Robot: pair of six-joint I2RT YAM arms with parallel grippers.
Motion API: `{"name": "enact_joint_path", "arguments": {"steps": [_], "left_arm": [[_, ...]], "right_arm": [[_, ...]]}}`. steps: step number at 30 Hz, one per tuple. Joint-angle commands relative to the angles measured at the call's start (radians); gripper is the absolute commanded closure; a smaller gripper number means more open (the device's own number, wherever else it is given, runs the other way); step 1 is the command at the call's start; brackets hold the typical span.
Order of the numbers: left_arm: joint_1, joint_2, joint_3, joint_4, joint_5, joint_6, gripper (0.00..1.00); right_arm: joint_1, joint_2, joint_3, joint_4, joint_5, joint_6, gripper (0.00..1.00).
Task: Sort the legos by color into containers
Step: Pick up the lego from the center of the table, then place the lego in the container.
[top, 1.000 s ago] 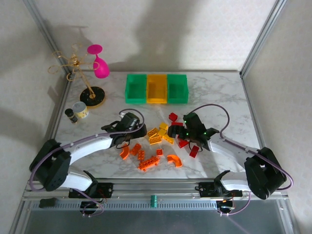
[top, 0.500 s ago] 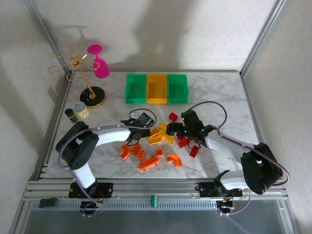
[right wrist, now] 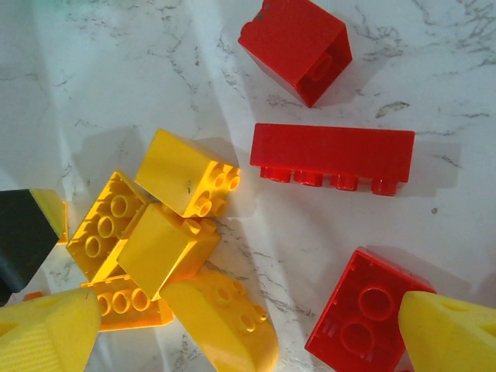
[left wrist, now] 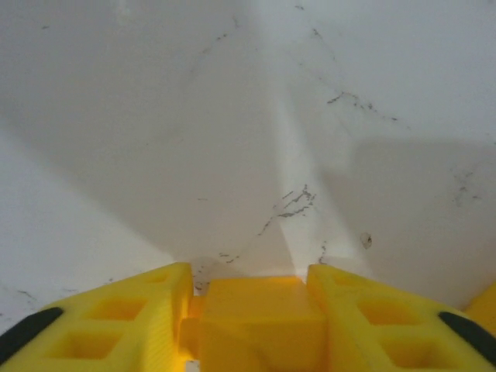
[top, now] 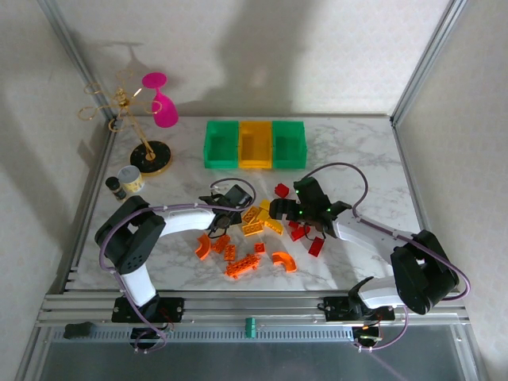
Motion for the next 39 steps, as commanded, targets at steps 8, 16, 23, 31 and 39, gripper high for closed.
{"name": "enact_joint_path", "arguments": {"steps": [8, 16, 23, 31, 39], "left_arm": [[0.023, -0.039, 0.165, -0.094, -0.138, 0.085, 0.65], [0.145, 0.071, 0.41, -0.082, -0.182, 0.185, 0.65], [0.235, 0.26, 0.623, 0.005, -0.197, 0.274, 0.64], [0.291, 0.46, 0.851, 0.001, -0.211, 0.347, 0.53], [0.289, 0.377, 0.831, -0.033, -0.084, 0.351, 0.4]], "right_arm": [[-0.001, 0.002, 0.076, 0.011, 0.003, -0.018, 0.01], [-0.078, 0.032, 0.139, 0.049, 0.011, -0.015, 0.01], [-0.11, 0.06, 0.184, 0.08, 0.016, -0.037, 0.01], [-0.125, 0.074, 0.197, 0.092, 0.0, -0.044, 0.01], [-0.128, 0.047, 0.2, 0.067, -0.016, -0.05, 0.01]]}}
